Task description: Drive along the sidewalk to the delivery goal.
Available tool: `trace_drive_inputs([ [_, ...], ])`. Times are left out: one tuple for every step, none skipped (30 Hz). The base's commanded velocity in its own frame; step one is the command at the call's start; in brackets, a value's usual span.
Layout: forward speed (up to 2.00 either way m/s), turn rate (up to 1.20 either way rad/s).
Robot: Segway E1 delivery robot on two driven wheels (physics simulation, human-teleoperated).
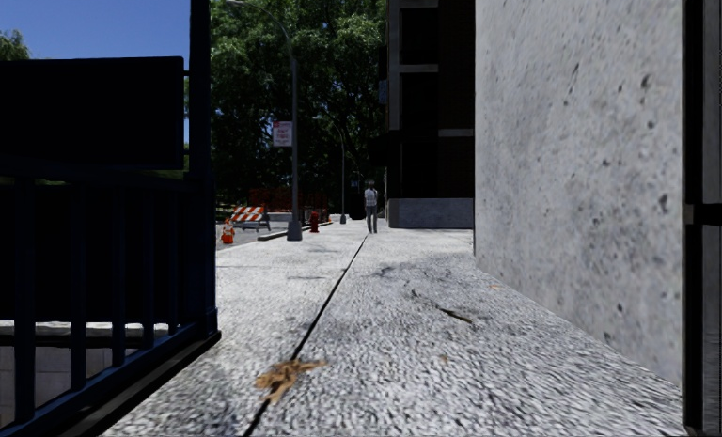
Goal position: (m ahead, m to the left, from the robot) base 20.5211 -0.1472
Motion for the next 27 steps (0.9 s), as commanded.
trace_drive_inputs([
  [2.00,0.00],
  [2.00,0.00],
  [2.00,0.00],
  [2.00,0.00],
  [2.00,0.00],
  [2.00,0.00],
  [2.00,0.00],
  [2.00,0.00],
  [2.00,0.00],
  [2.00,0.00],
  [2.00,0.00],
  [2.00,0.00],
  [2.00,0.00],
  [2.00,0.00],
  [2.00,0.00],
  [2.00,0.00],
  [2.00,0.00],
  [2.00,0.00],
  [2.00,0.00],
  [2.00,0.00],
  [2.00,0.00],
  [2.00,0.00],
  [2.00,0.00],
  [2.00,0.00],
  [2.00,0.00],
  [2.00,0.00],
  [2.00,0.00],
])
